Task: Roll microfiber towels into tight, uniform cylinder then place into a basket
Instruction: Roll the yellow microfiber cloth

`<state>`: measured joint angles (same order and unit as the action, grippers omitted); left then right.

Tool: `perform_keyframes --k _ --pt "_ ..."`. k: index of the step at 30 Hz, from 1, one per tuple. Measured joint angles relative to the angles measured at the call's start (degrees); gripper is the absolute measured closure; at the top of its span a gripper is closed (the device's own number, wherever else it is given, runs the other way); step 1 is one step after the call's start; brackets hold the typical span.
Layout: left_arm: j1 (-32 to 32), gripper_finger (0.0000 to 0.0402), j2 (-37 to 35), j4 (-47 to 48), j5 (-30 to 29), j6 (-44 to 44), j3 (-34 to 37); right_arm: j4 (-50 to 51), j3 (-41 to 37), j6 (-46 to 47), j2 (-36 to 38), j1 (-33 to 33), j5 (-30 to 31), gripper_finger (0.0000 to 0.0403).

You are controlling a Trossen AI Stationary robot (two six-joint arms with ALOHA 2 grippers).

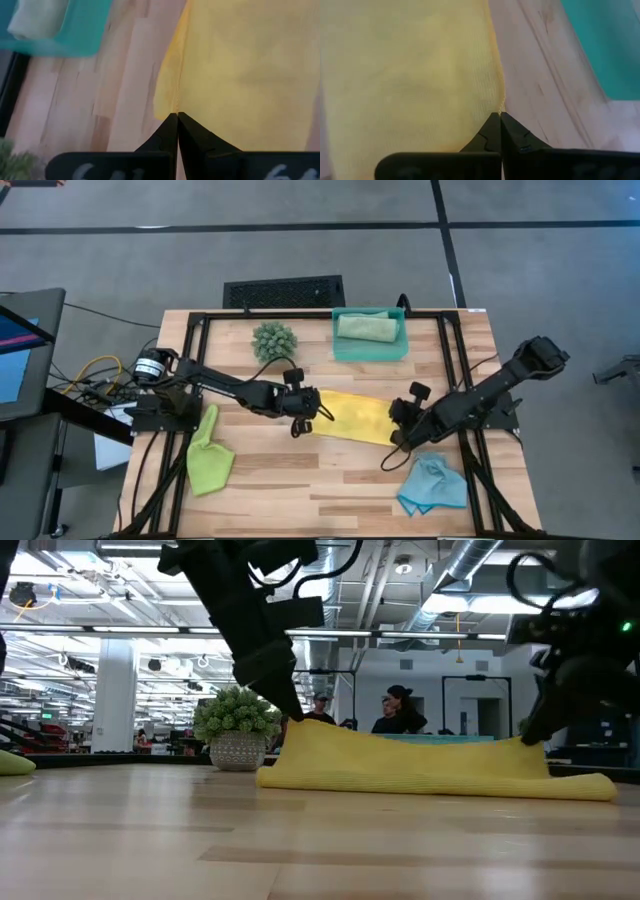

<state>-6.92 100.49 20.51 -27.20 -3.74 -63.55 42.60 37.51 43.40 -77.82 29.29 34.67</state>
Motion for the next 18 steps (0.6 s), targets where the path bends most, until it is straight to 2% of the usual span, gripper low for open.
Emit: perform_keyframes --k 8,12,18 --pt "0.9 0.0401 0.0 -1.0 0.0 0.7 0.0 3.5 1.5 5.9 -0.2 1.5 -4.4 0.0395" --pt "0.1 0.0401 0.0 -0.6 0.0 0.7 -0.1 2.1 1.9 3.9 0.3 2.1 -4.4 0.0395" --pt "-5.3 0.0401 -2.3 7.5 0.1 -1.4 -3.5 0.0 7.5 -1.0 1.1 6.9 -4.5 0.0394"
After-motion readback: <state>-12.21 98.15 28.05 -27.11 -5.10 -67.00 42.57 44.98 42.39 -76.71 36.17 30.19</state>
